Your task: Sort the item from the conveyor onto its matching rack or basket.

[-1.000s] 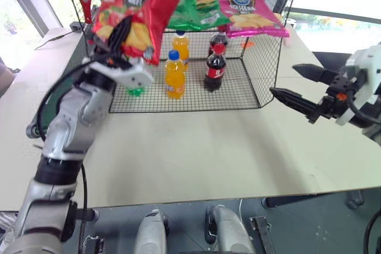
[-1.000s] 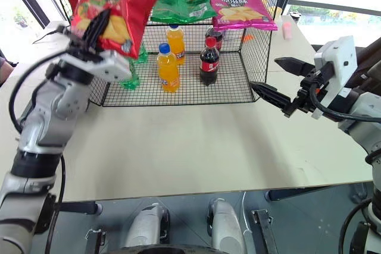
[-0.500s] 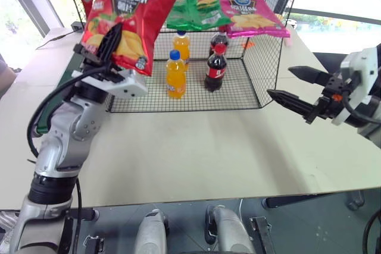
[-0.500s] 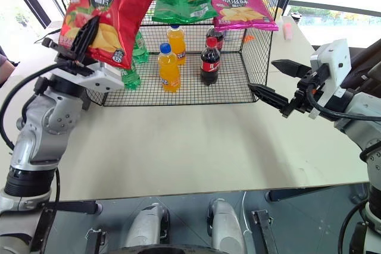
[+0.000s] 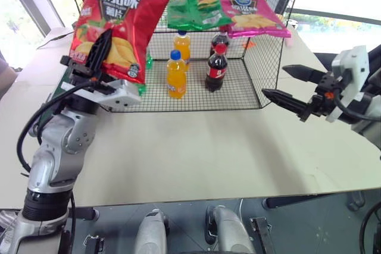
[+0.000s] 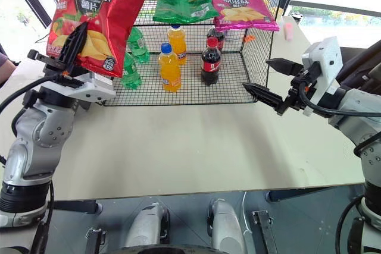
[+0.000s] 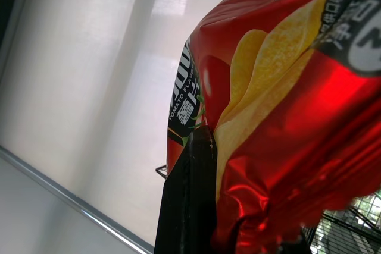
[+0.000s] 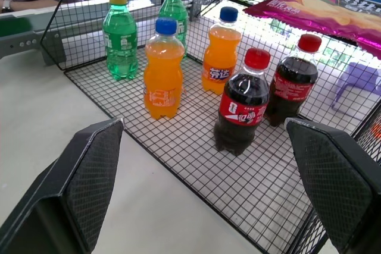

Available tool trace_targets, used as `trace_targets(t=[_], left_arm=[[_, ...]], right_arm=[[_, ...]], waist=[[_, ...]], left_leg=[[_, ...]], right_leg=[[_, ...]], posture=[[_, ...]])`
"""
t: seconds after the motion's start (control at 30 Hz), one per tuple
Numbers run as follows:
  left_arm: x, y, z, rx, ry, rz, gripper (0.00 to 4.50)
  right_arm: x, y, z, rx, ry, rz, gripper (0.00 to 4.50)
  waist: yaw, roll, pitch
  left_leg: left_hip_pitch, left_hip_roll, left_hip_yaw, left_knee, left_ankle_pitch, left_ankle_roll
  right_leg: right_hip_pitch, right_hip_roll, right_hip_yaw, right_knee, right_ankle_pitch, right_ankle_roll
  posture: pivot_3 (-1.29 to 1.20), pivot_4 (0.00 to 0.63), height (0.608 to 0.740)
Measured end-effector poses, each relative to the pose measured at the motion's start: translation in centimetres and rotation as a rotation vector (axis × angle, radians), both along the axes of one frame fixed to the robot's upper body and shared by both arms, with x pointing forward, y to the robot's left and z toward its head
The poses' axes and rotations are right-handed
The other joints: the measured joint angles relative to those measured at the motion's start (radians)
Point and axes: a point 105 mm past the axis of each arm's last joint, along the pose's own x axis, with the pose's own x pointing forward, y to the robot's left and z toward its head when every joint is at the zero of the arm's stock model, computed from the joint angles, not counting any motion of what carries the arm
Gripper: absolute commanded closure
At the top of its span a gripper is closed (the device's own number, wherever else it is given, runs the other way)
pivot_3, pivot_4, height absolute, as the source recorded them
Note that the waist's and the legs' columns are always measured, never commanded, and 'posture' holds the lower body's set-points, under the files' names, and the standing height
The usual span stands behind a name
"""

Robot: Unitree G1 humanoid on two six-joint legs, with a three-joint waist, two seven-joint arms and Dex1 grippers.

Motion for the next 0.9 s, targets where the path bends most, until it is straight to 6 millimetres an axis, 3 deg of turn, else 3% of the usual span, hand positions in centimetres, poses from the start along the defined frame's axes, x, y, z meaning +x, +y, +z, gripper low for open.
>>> trace_targets(t=[0.27,0.5,0.7,0.9], left_arm=[[3.7,0.3,-0.3,-0.029,0.105,0.014,4.34],[7.4,0.8,1.5,-0.11,0.153,0.055,4.34],[12.2,2.0,2.1,-0.211,0.32,0.148,4.34],[16.2,0.0,2.2,-0.231,0.457,0.155,4.34]], right_arm=[[0.3,0.6,0.3,-0.005,0.0,0.008,0.0],[0.3,0.8,0.3,-0.002,0.002,-0.007,0.0],[0.3,0.7,0.2,-0.001,0.008,-0.022,0.0],[0.0,0.9,1.3,0.009,-0.013,0.004,0.0]], waist=[[0.0,0.0,0.0],[0.0,0.0,0.0],[0.001,-0.001,0.0],[0.003,-0.002,0.001]], left_leg=[[0.0,0.0,0.0,0.0,0.0,0.0],[-0.001,0.0,0.0,0.0,0.0,0.0],[-0.001,0.0,0.0,0.0,0.0,0.0],[-0.003,-0.001,0.0,0.0,0.0,0.0]], right_leg=[[0.0,0.0,0.0,0.0,0.0,0.0],[0.0,0.0,0.0,-0.001,0.002,0.003],[0.0,0.0,0.0,0.0,0.002,0.003],[-0.001,0.0,0.0,-0.002,0.001,0.004]], posture=[[0.0,0.15,0.74],[0.0,0.15,0.74],[0.0,0.15,0.74],[0.0,0.15,0.74]])
